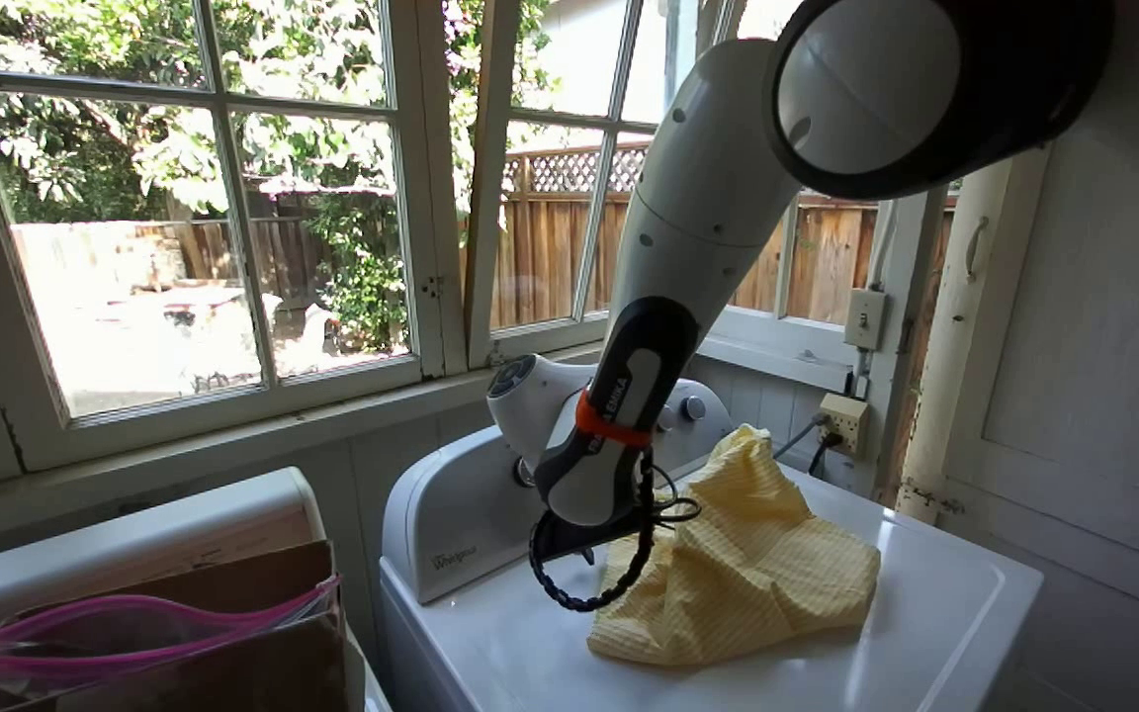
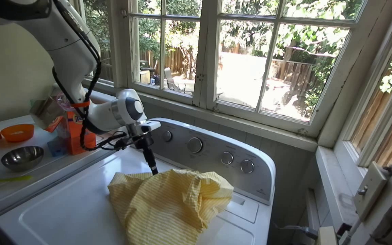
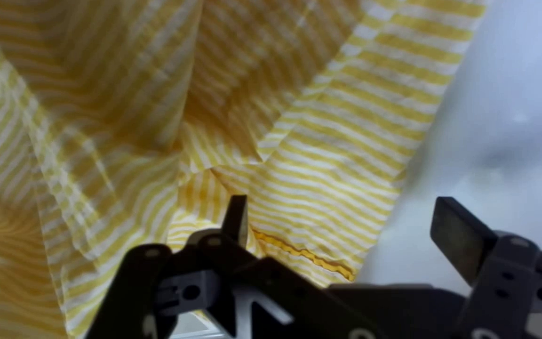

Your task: Unfold the yellow towel.

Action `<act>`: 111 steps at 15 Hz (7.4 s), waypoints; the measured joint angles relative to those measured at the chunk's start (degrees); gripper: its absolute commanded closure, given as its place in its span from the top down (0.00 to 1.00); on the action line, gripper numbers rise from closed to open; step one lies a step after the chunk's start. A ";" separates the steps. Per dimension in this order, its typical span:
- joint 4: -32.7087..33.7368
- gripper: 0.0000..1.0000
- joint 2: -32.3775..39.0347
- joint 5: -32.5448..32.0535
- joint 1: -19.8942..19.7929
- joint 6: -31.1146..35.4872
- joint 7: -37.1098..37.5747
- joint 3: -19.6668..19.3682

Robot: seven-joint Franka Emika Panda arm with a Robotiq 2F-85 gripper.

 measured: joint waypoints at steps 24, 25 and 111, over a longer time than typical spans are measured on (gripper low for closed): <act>11.68 0.27 7.41 0.85 -3.03 -15.06 13.20 5.22; 12.09 0.19 7.50 1.14 -3.42 -15.25 13.22 5.58; -15.89 0.02 -69.05 41.93 -38.95 7.19 -79.84 6.61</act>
